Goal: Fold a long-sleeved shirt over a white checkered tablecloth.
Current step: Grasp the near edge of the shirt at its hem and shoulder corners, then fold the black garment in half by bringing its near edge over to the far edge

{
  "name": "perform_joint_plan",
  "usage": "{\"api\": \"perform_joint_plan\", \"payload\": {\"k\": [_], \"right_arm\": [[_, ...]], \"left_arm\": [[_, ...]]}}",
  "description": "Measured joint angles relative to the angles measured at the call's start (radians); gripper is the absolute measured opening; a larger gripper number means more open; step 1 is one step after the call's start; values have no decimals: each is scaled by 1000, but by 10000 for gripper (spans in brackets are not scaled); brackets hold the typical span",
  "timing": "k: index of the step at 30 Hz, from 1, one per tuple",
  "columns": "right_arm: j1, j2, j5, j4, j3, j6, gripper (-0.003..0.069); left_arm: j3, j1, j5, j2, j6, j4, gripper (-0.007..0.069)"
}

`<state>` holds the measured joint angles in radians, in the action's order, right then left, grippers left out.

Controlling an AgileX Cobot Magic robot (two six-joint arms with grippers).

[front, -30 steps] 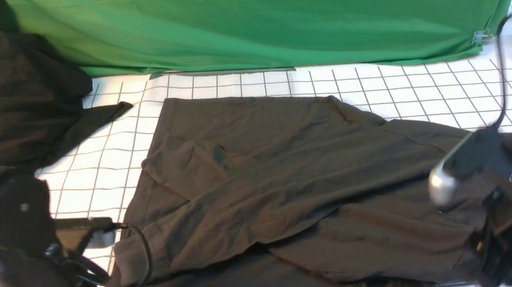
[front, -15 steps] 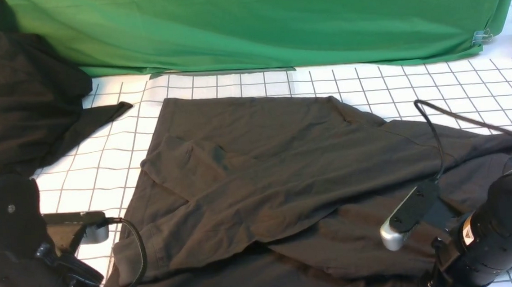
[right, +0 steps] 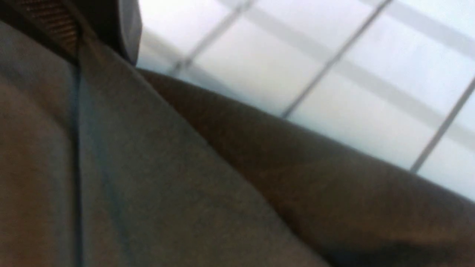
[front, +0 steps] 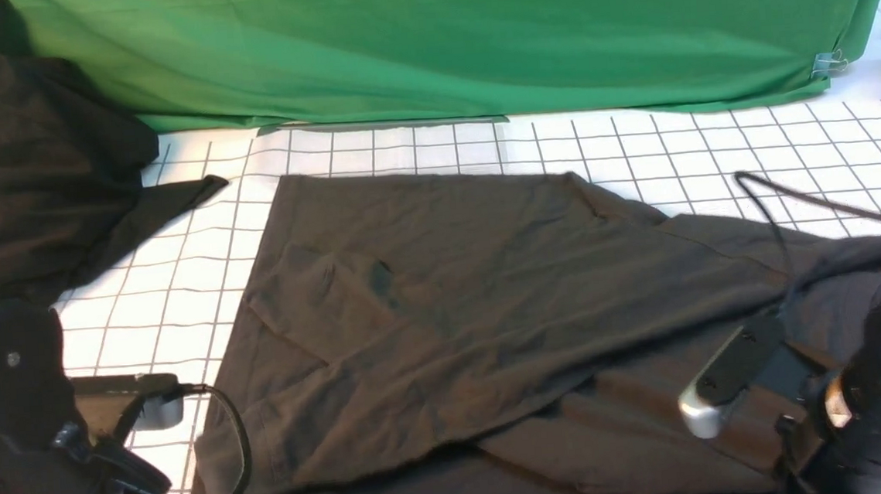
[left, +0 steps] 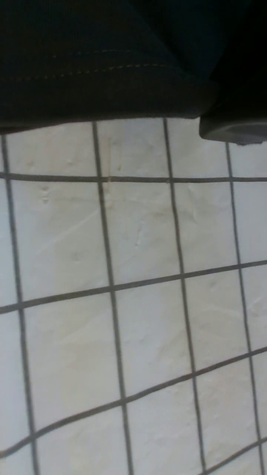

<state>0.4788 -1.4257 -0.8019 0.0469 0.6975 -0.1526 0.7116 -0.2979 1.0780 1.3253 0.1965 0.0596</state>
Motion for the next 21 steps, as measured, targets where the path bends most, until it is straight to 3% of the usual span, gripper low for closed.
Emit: {"api": "perform_joint_plan", "payload": {"k": [4,9,13,21], "right_arm": [[1,107,-132,-9,0,-1,31],[1,206,-226,22,42,-20,31],[-7,182,-232,66,128,-20,28],[-165,-59,-210,80,438,-83,27]], "left_arm": [[10,-1,22,-60,-2,15,12],[172,-1,40,-93,30,-5,12],[346,-1,43,-6,51,-52,12],[861,20,48,401,20,-70,12]]}}
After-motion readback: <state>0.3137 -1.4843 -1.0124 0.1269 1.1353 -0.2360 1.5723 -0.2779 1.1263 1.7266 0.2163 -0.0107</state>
